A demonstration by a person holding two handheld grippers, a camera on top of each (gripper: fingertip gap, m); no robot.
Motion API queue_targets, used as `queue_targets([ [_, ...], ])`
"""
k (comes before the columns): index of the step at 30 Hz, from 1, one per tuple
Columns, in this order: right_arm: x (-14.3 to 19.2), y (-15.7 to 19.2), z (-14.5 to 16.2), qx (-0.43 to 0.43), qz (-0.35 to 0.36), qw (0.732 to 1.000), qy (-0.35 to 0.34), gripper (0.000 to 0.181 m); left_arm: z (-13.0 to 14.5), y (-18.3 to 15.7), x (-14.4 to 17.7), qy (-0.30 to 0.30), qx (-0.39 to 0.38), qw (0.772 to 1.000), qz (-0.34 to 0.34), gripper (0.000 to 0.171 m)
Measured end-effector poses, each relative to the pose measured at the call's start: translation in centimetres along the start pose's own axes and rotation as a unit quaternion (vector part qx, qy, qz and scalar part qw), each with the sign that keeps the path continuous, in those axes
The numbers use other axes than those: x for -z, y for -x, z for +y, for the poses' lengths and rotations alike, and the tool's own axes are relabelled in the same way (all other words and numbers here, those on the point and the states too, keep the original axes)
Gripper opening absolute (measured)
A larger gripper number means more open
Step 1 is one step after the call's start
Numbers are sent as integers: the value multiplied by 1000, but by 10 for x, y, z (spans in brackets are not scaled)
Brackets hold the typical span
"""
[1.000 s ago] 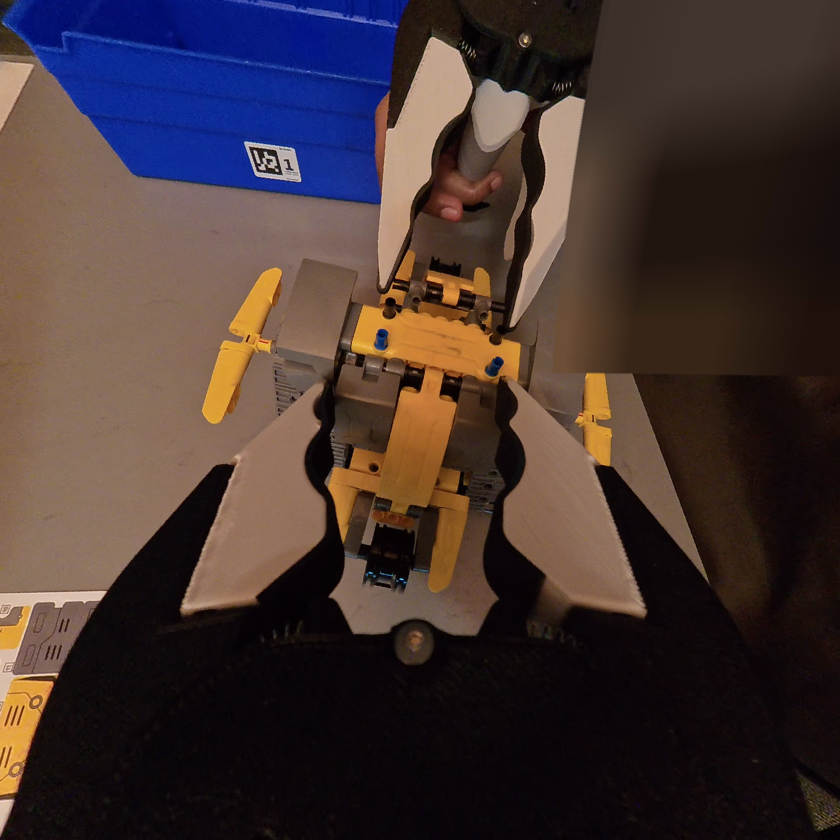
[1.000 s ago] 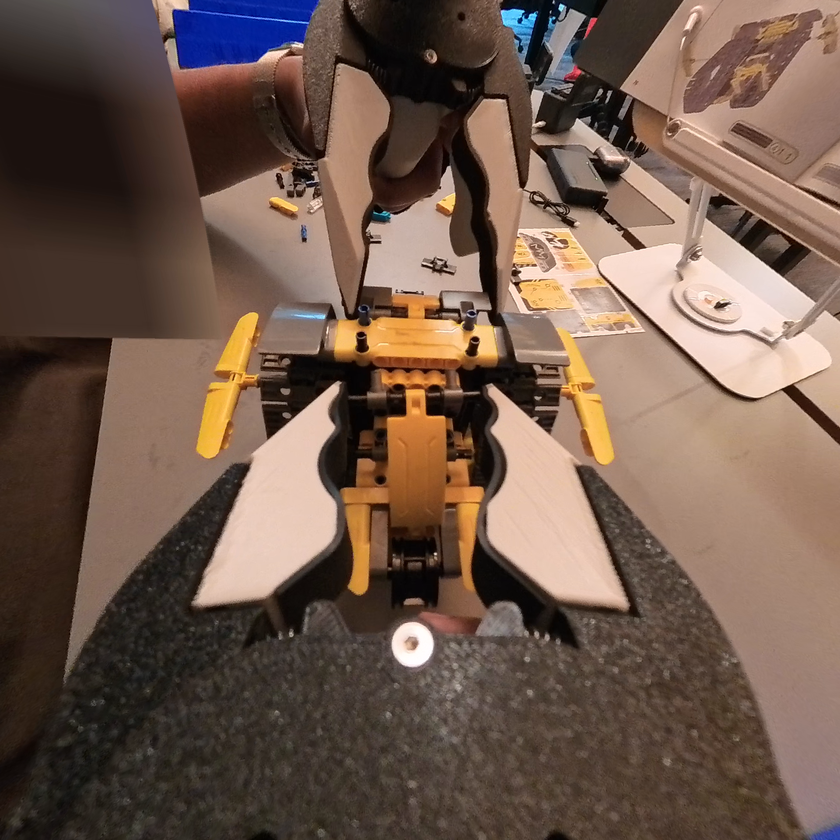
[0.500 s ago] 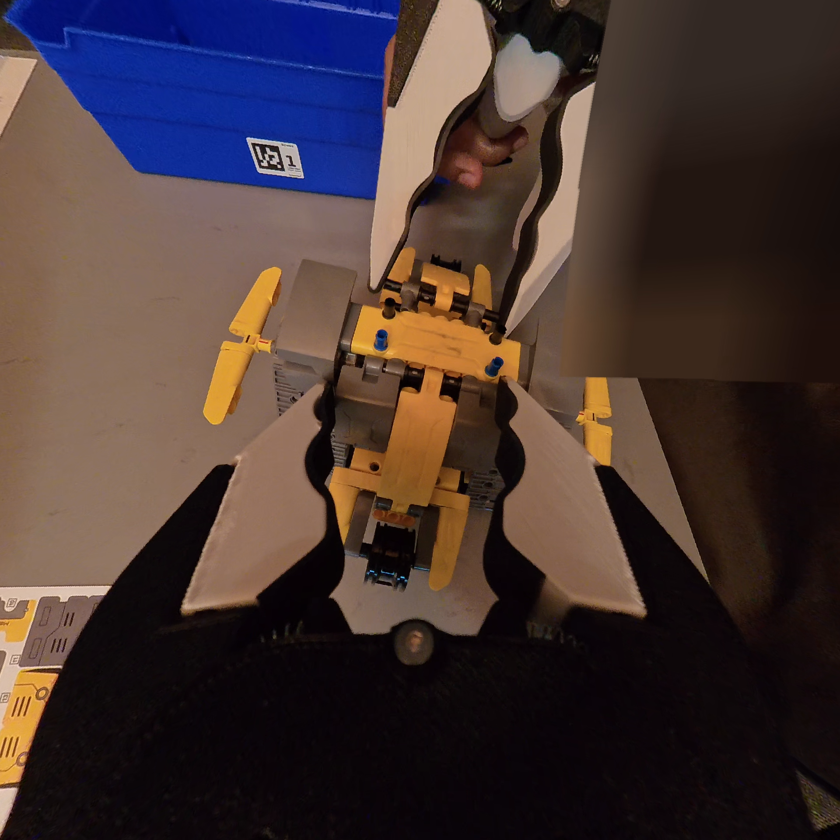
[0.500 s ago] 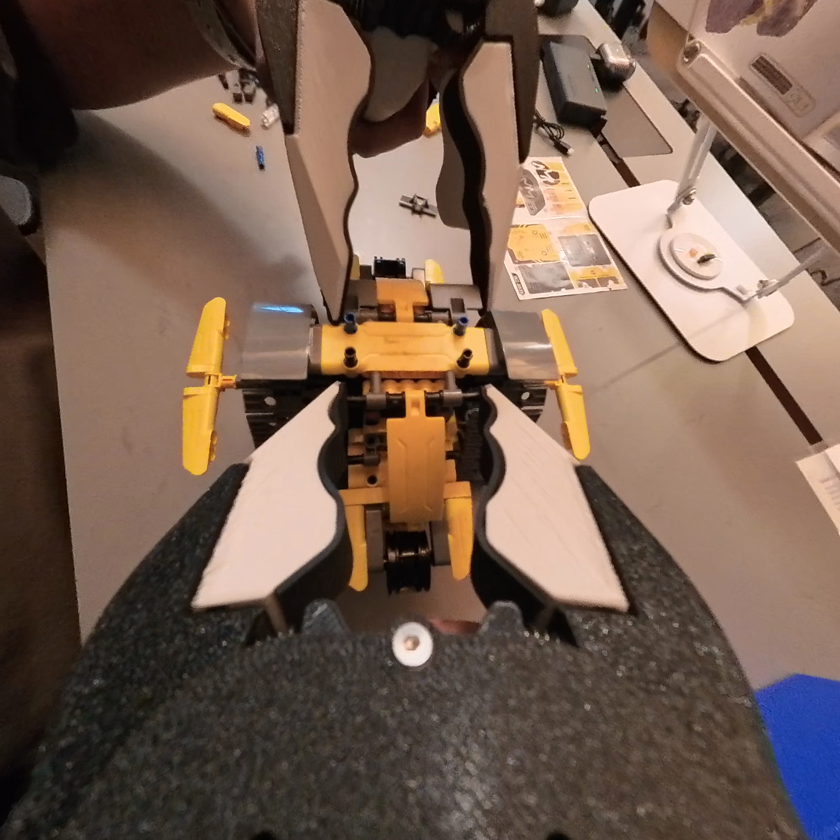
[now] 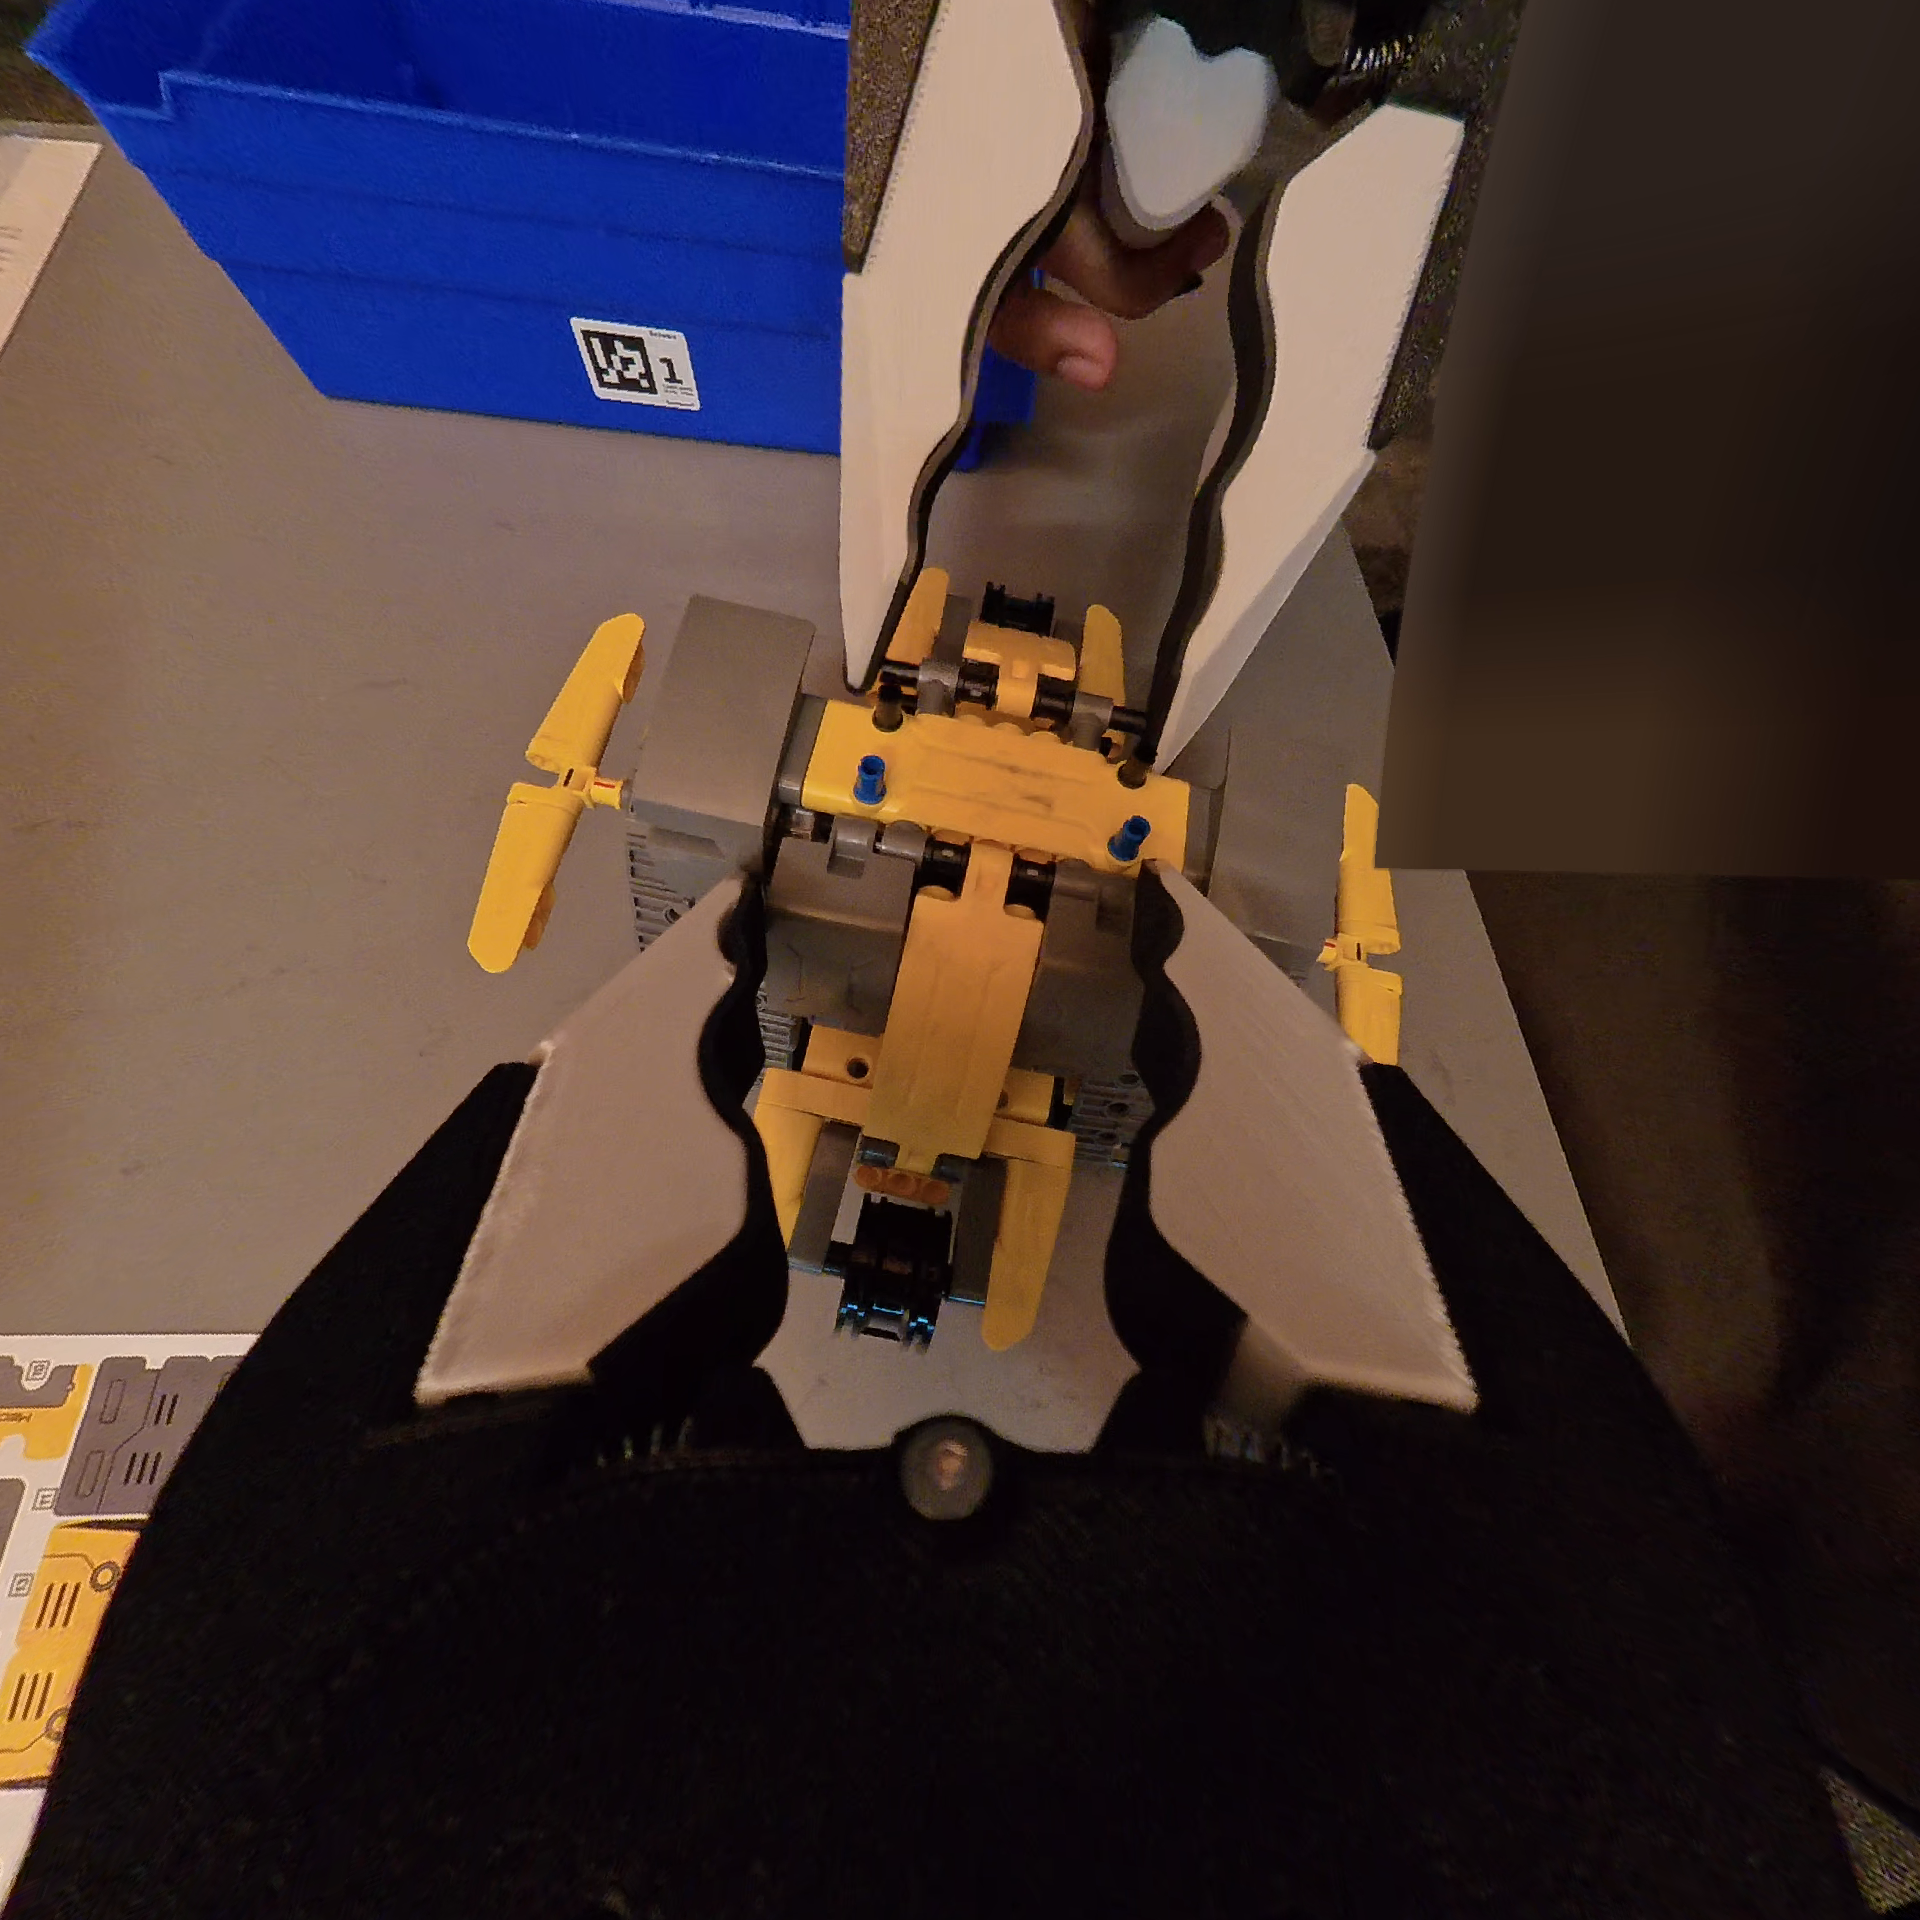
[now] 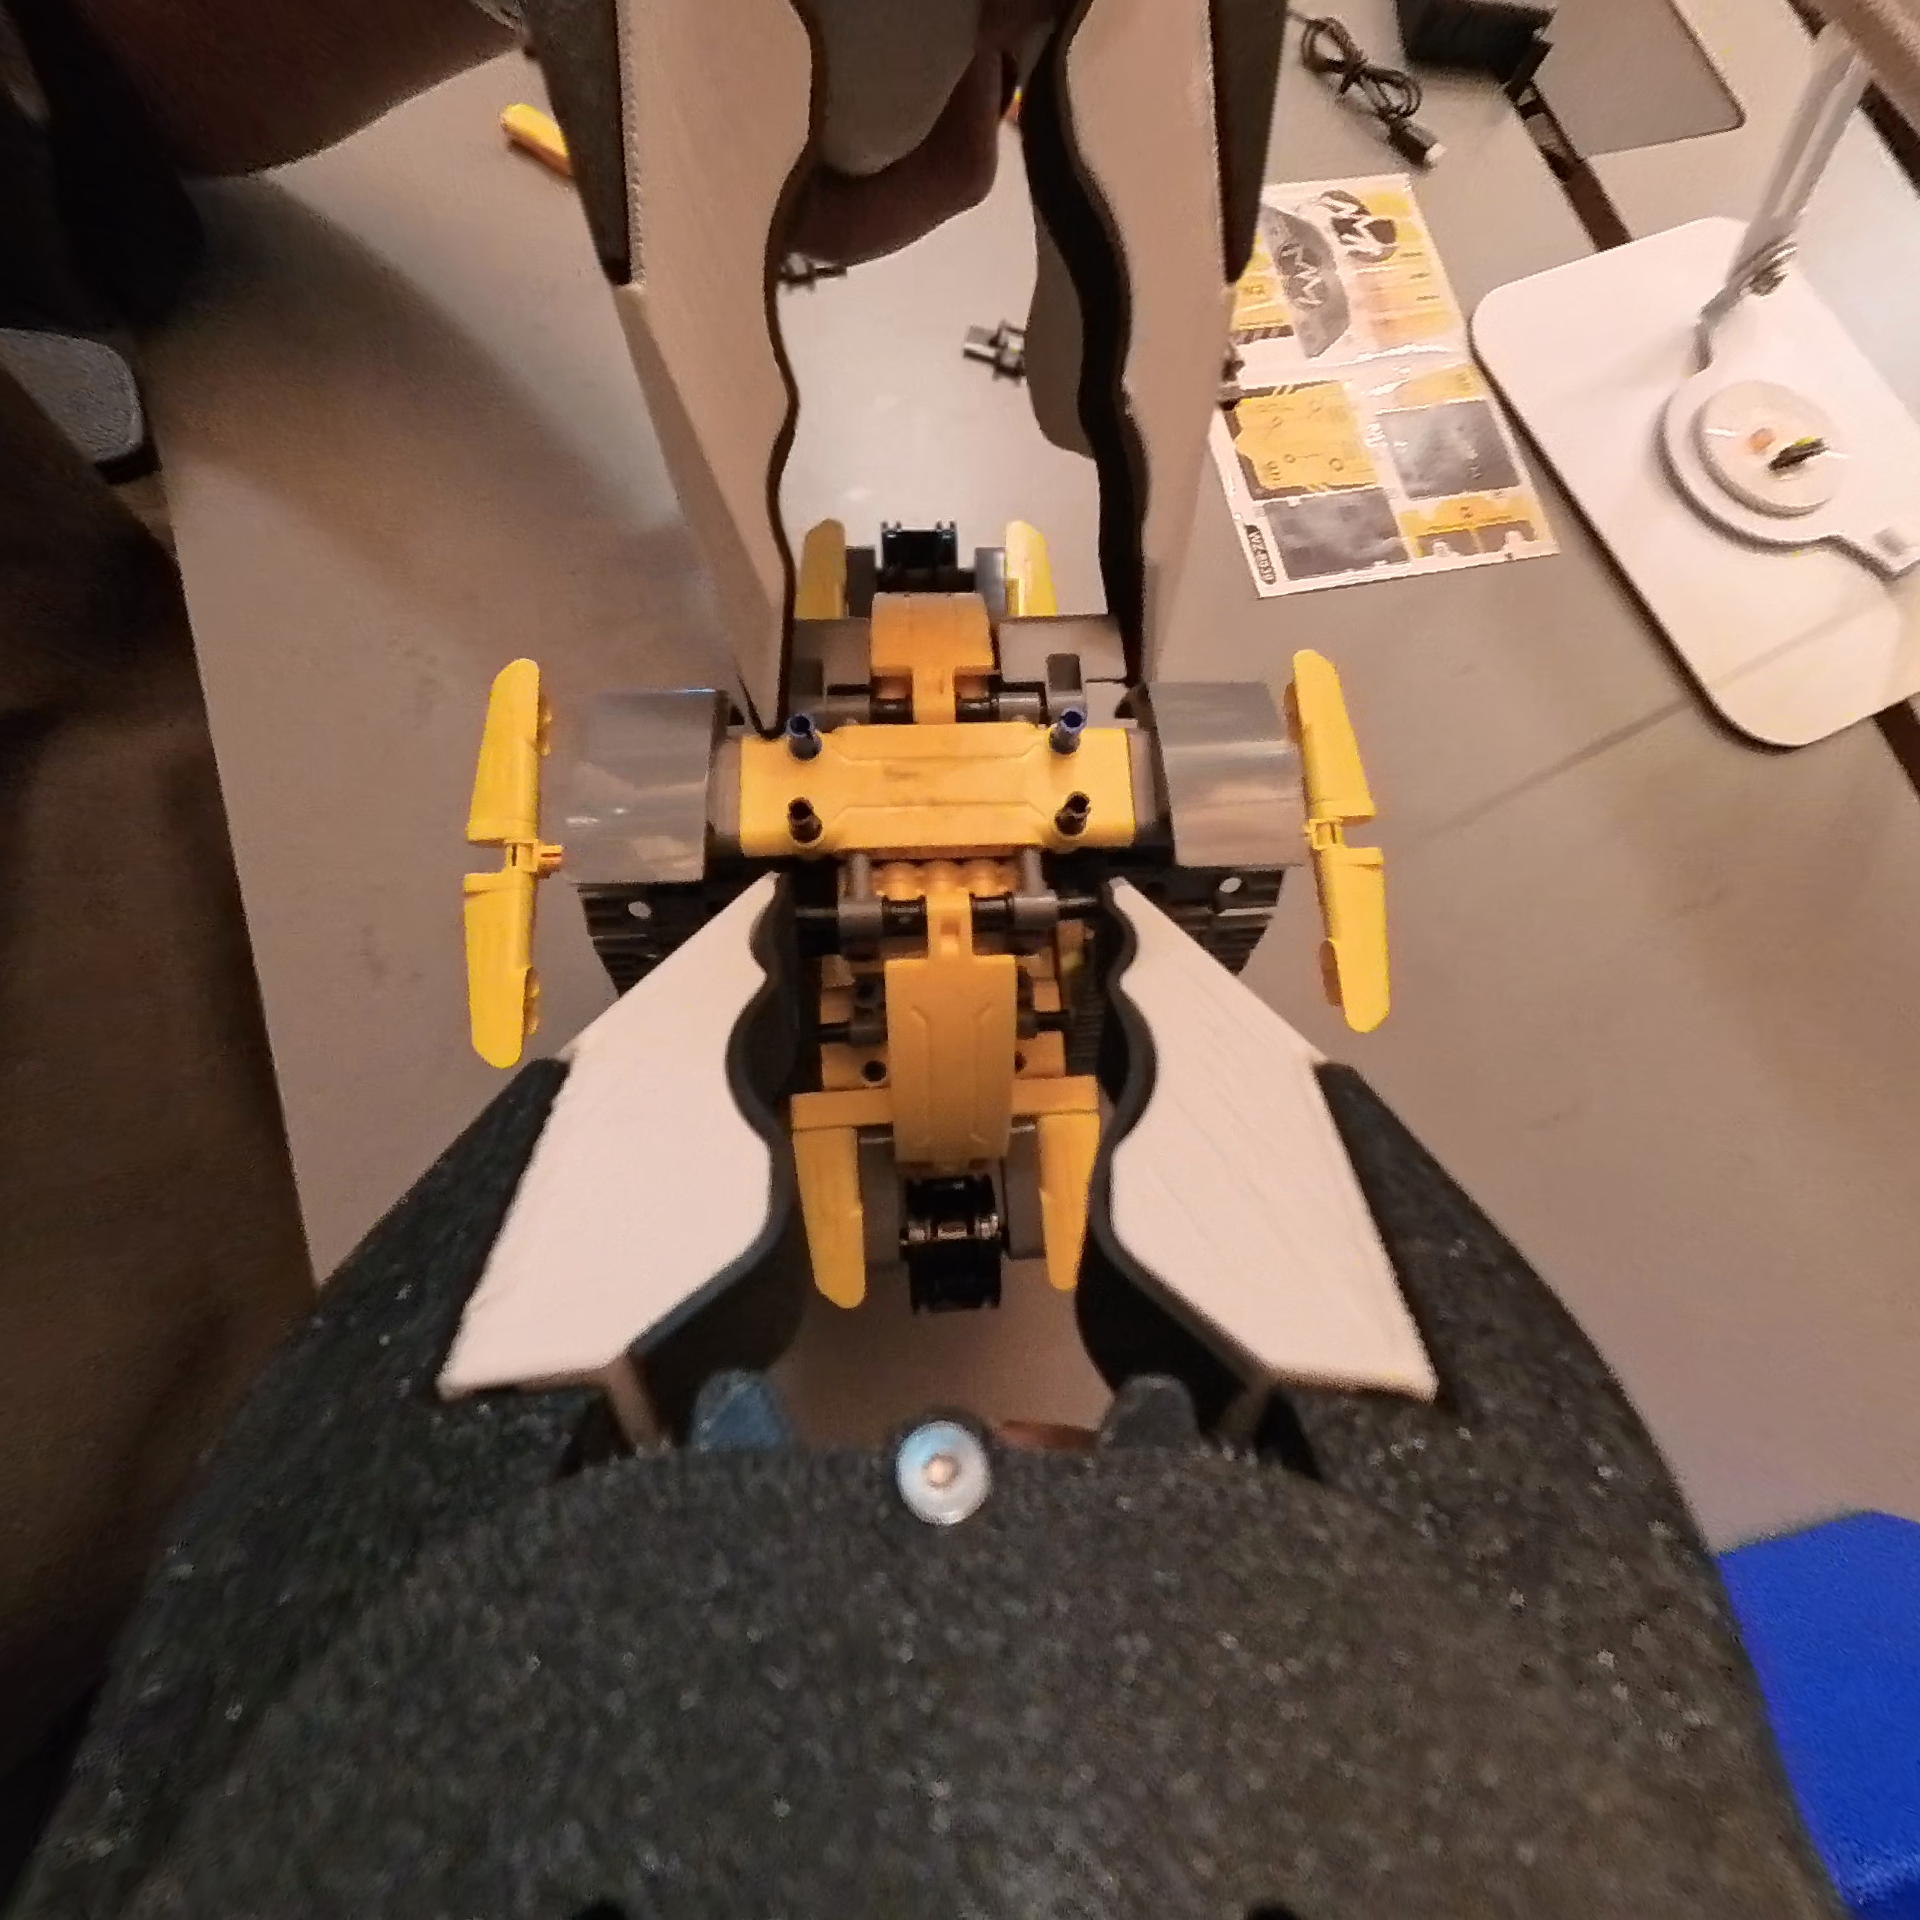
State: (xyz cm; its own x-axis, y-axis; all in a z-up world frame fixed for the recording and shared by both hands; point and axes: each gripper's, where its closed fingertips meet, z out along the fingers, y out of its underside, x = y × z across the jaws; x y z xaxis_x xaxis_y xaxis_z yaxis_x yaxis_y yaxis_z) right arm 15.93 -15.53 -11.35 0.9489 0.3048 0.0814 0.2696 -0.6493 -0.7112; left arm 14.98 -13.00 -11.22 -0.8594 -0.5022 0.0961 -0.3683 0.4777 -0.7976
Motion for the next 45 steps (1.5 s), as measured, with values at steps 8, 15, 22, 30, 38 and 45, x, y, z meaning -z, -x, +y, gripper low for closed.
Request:
queue_targets([
  [8, 0, 1, -2, 14, -28, 999, -26, 56, 0, 0, 0, -1, 1, 1000, -2, 69],
  [15, -3, 2, -5, 23, -1, 999, -48, 55, -1, 0, 0, 0, 9, 1000, 4, 68],
  [22, -3, 5, -5, 24, 1, 998, -55, 49, -1, 0, -1, -2, 12, 1000, 5, 68],
  [30, -4, 2, -5, 37, 26, 996, -81, 56, 0, 0, 0, -5, 18, 1000, 2, 70],
  [38, 13, -4, -6, -7, 46, 986, -163, 73, 0, 0, 0, -9, 14, 1000, -12, 70],
  [45, 37, -10, 15, -54, 79, 976, -193, 74, -1, 0, 1, -11, 9, 1000, -20, 69],
])
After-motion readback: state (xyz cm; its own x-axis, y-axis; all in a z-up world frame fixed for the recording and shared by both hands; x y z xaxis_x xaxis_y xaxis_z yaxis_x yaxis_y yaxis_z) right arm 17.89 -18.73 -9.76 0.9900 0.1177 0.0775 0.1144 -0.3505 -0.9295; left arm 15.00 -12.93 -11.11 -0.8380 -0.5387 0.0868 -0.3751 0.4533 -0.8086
